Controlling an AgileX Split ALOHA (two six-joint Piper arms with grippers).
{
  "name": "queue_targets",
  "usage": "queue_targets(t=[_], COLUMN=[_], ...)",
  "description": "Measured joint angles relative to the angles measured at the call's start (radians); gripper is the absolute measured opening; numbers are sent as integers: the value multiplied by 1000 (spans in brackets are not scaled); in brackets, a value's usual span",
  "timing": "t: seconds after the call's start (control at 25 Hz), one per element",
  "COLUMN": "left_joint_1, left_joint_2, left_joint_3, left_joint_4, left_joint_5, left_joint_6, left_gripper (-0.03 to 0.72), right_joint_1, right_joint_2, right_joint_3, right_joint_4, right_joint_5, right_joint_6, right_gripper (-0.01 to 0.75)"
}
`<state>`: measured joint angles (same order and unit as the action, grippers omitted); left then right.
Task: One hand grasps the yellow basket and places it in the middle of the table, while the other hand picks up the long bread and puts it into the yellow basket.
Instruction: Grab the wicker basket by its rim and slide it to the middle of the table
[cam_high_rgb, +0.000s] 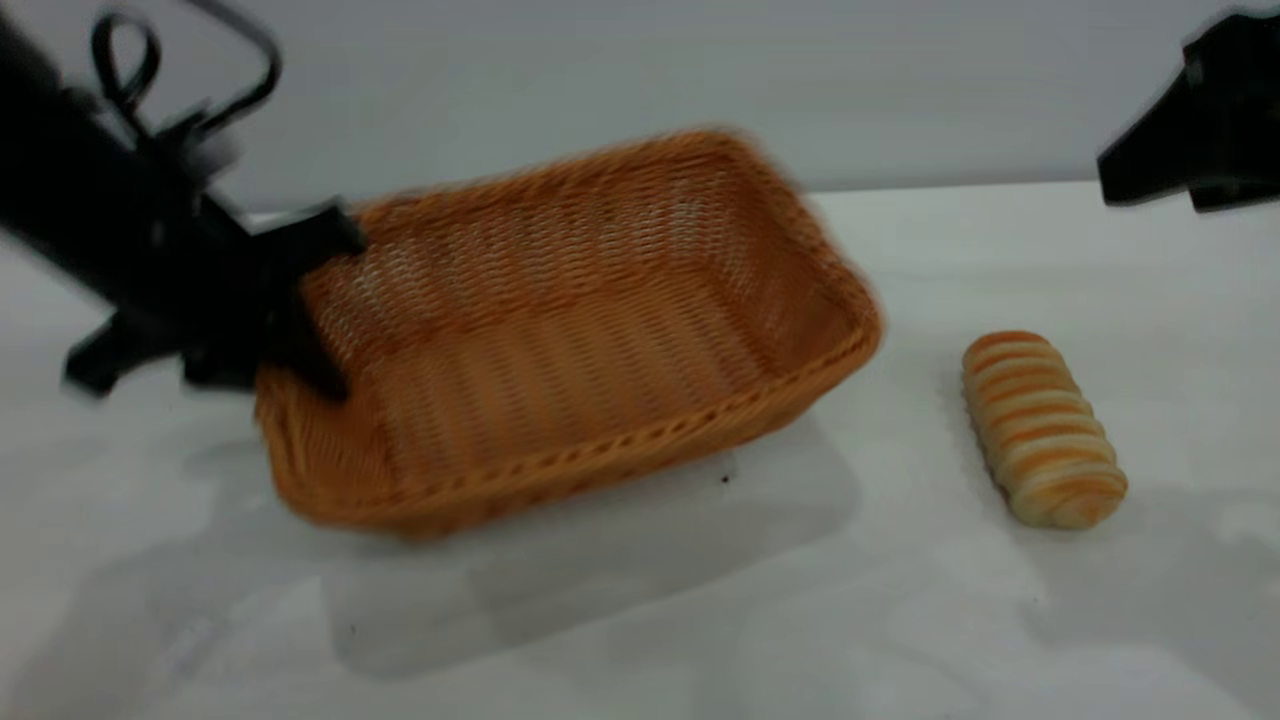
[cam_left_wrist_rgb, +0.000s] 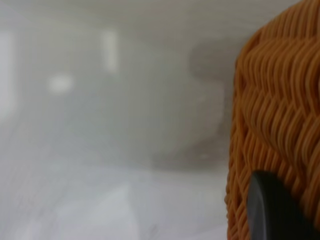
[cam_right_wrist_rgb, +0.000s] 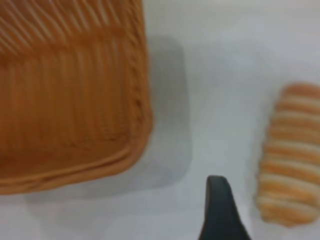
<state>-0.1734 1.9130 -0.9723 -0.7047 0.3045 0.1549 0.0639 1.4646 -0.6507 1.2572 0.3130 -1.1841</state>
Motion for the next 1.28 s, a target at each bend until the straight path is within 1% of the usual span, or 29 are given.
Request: queue_targets(t=[0.12,0.36,0.44,0.56,0.68,0.76,0.8,0.84,1.0,1.08,1.12,1.2,1.28], left_joint_1=[0,0,0,0,0,0,0,0,0,0,0,0,0], left_joint_2=[51,263,325,393,414,415,415,415,393,352,329,265,201], left_joint_3=[-154,-444,-504,-558,-573,-574,-574,-574,-574,-574,-574,-574,-574], left_joint_4=[64,229,240,240,238,238,238,238,255,270,281,297,303], left_joint_5=[133,357,386,396,401,402,403,408,445,468,478,495,509], left_joint_6=[52,52,52,49,46,47,50,53,56,56,56,56,56], left_gripper=[101,101,101,101,101,125,159,212,469,572,612,650,653], right_joint_1=[-7,-7,-7,-7,-7,-7,-7,-7,-7,-7,-7,-7,-8], right_joint_2=[79,259,325,420,517,576,607,636,726,756,768,778,778], right_joint_3=[-16,-109,-149,-211,-269,-301,-315,-329,-380,-400,-406,-410,-412], right_joint_4=[0,3,4,7,7,9,9,10,13,13,14,13,2], right_joint_5=[-11,-49,-55,-57,-59,-64,-71,-85,-116,-119,-125,-131,-132], right_joint_6=[-23,-58,-60,-61,-62,-62,-62,-62,-62,-62,-62,-63,-63], right_gripper=[537,537,537,536,536,536,536,536,532,511,486,393,222])
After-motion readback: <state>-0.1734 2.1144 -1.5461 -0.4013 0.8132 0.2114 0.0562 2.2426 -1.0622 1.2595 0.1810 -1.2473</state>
